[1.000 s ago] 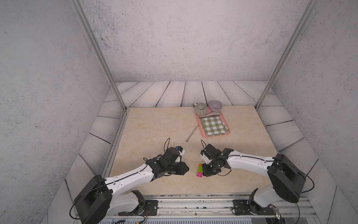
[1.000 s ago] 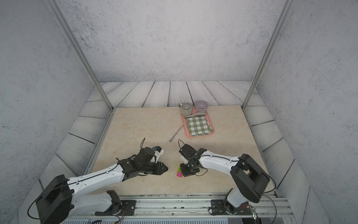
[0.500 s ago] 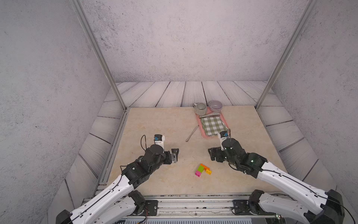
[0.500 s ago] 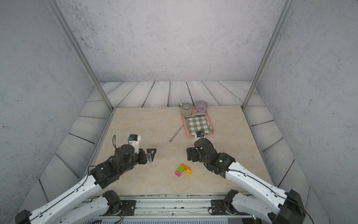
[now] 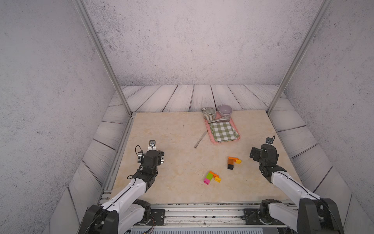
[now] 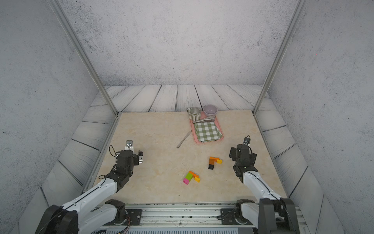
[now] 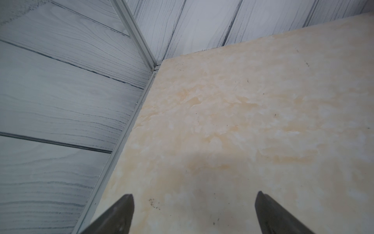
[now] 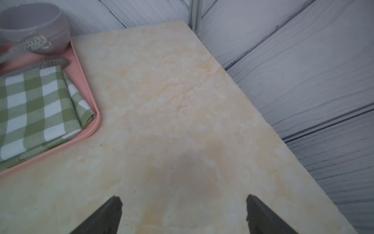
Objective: Assemble the letter r with lego
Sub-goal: Reset both arms
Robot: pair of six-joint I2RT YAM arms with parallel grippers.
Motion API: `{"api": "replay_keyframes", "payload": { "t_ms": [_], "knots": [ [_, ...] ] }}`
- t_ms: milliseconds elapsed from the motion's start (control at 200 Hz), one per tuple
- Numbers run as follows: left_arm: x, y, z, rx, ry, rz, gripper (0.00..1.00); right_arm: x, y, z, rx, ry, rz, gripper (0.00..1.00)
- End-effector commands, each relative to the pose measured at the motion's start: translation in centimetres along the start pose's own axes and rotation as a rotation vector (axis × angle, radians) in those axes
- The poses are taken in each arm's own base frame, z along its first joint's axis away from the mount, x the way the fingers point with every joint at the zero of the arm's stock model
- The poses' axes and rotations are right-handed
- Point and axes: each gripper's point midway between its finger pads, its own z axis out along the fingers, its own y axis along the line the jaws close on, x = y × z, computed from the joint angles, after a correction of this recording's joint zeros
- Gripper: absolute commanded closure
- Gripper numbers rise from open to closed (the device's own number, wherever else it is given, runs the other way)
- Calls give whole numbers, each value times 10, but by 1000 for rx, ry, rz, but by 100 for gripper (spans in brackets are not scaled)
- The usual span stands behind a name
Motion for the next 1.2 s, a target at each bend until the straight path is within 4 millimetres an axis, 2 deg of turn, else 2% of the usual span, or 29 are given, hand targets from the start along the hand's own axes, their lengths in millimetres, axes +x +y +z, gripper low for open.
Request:
{"api": "replay_keyframes", "payload": {
  "t_ms": [0,110,225,285,410,470,545,565,626,646,691,731,781,1191],
  "knots": [
    [-27,-7,10,52,-113,9,2,-23,11,14,-87,-71,28,1],
    [-38,-23,22,161,-162,37,2,-38,20,21,-172,-143,10,1],
    [-48,-19,37,224,-208,-34,2,-44,28,28,-230,-175,28,1],
    [-44,-14,48,225,-195,-62,2,-40,30,35,-245,-186,40,1],
    [-28,-12,68,269,-176,-117,2,-39,44,34,-322,-199,-3,1],
    [-31,-7,78,259,-184,-145,2,-39,47,37,-333,-174,-16,1],
    [-31,1,87,218,-117,-167,2,-38,55,39,-362,-158,-40,1],
    [-25,2,89,207,-74,-172,2,-37,57,39,-373,-158,-50,1],
    [-27,6,91,190,-88,-190,2,-34,65,38,-393,-182,-88,1],
    [-27,6,91,190,-96,-191,2,-25,68,38,-396,-181,-102,1],
    [-27,6,91,189,-98,-189,2,-29,72,38,-419,-246,-100,1],
    [-27,7,90,190,-83,-188,2,-28,74,40,-425,-205,-108,1],
    [-25,8,91,177,-71,-189,2,-25,74,42,-409,-159,-123,1],
    [-26,8,90,179,-73,-187,2,-26,74,44,-396,-156,-127,1]
  ]
}}
